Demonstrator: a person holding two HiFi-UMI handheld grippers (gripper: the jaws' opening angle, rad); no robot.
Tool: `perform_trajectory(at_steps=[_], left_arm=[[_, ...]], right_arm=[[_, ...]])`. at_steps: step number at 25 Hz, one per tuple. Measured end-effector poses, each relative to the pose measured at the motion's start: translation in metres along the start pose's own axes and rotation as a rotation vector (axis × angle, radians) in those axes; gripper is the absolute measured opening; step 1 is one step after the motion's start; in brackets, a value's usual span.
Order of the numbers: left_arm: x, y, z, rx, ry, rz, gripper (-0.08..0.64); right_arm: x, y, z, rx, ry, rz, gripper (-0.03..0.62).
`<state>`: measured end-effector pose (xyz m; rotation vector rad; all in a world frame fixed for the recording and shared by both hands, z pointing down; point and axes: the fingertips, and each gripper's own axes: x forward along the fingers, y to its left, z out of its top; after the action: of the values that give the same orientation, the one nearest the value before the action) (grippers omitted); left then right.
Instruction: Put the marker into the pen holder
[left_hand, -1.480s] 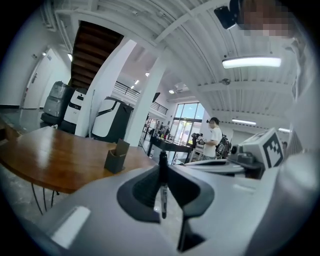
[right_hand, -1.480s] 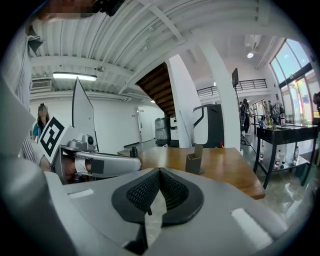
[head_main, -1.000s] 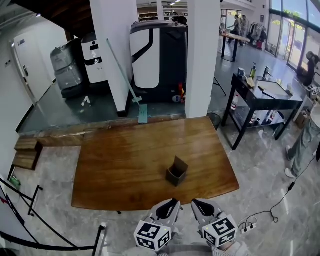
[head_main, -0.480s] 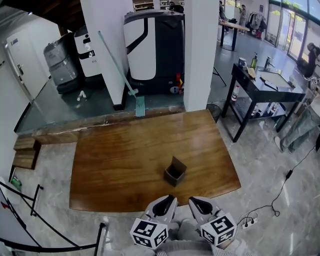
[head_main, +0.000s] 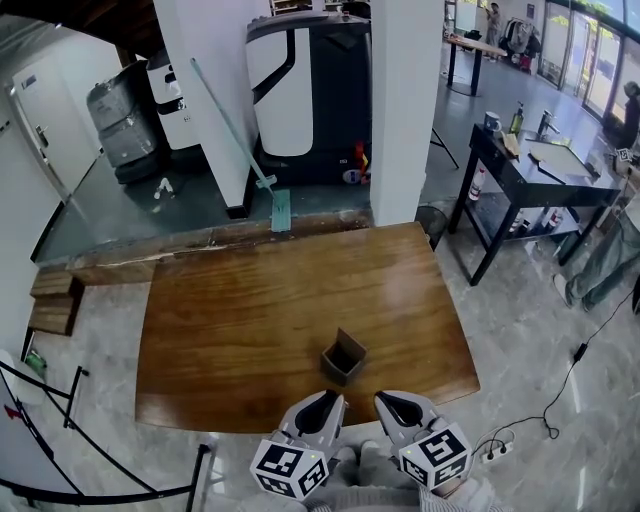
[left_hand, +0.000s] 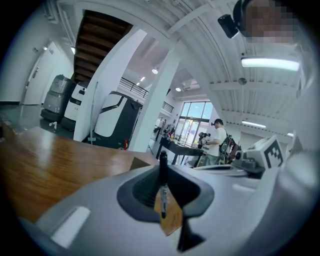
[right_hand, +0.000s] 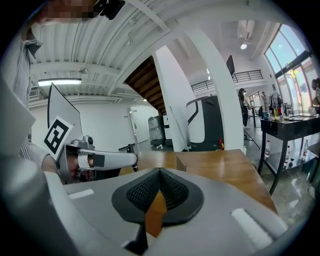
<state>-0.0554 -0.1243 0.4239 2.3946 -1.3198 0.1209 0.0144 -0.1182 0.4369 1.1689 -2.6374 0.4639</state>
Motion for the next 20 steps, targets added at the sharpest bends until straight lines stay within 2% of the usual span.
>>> perform_trajectory(at_steps=[9,14,20], left_arm=[[0.028,0.032,0.027,-0.037,-0.015,0.061,0.043],[0.047,0.049,0.044,-0.019,-0.035,0.081,0.043],[0.071,0.063,0.030,-0.014,0.000,0.096,0.043]], right_arm=[[0.026,-0.025,0.001,0.019,0.073,0.045,0.000],[0.043,-0.027,-0.002,0.016,0.104,0.078,0.000],[0.062,-0.025,-0.013,0.031,0.133,0.108,0.000]])
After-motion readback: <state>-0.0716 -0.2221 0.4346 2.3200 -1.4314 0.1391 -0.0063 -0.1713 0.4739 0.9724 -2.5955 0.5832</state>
